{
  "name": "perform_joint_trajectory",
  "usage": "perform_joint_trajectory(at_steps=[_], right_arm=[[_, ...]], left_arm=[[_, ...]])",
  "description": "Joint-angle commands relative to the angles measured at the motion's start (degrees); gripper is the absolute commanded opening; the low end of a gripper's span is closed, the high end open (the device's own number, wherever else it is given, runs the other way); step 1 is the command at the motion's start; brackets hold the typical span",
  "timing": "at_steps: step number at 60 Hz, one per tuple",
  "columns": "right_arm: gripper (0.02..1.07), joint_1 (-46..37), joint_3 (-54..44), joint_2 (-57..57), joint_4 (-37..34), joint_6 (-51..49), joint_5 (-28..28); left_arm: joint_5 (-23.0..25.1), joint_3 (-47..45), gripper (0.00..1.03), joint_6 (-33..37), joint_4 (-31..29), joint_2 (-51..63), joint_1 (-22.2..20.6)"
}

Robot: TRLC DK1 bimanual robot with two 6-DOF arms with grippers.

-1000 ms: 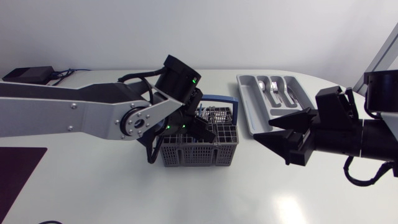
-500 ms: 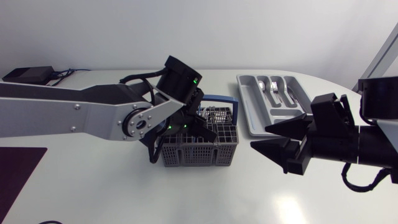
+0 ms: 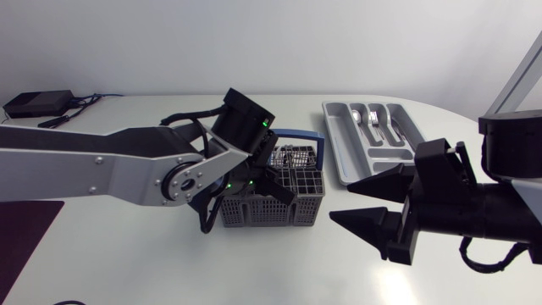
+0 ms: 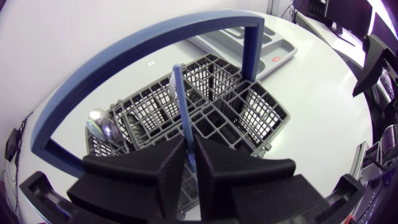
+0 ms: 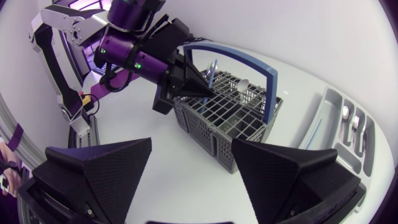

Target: Unload the cutlery basket into the drawer organizer.

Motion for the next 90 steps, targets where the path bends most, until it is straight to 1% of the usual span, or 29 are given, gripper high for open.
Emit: perform_joint_trajectory(at_steps=[1,16,25,27,31,37,44,48,50,68,82,90], right_arm=[[0.95,1.4,-1.2,-0.3,0.1,-1.1,0.5],[0.95,4.5,-1.0,1.2,1.4,-1.2,2.1],[0.95,4.8,-1.4,1.6,1.9,-1.3,2.7],[0.95,4.8,-1.5,1.6,2.0,-1.3,2.8],[0.95,4.8,-1.8,1.7,2.0,-1.4,2.9],[0.95,4.8,-2.0,1.6,2.0,-1.4,2.9],[0.95,4.8,-2.1,1.6,2.0,-1.4,2.9],[0.95,4.8,-2.1,1.5,2.0,-1.4,2.9],[0.95,4.8,-2.2,1.5,2.0,-1.4,2.9],[0.95,4.8,-2.3,1.6,2.2,-1.5,2.9],[0.95,4.8,-2.4,3.0,3.3,-1.7,3.1],[0.95,4.4,-2.4,3.8,3.4,-2.1,3.1]], left_arm=[[-0.5,-1.7,0.18,-0.3,0.6,-3.3,-0.4],[-0.6,-3.3,0.18,0.9,2.4,-8.2,-0.3],[-0.5,-3.0,0.19,1.3,2.0,-6.7,0.0],[-0.5,-2.7,0.21,1.3,1.7,-6.3,0.2],[-0.5,-2.8,0.37,1.0,1.6,-5.4,0.3],[-0.5,-3.1,0.50,0.8,1.9,-3.7,0.3],[-0.5,-2.6,0.57,0.1,2.0,-2.3,0.2],[-0.6,-2.0,0.58,0.0,1.9,-1.7,0.2],[-0.6,-1.7,0.60,-0.2,1.8,-1.5,0.2],[-1.2,-0.3,0.58,-0.6,1.5,-0.1,0.3],[-1.2,0.0,0.25,-1.0,2.8,0.6,0.1],[-1.2,0.5,0.23,-1.0,3.3,1.4,0.0]])
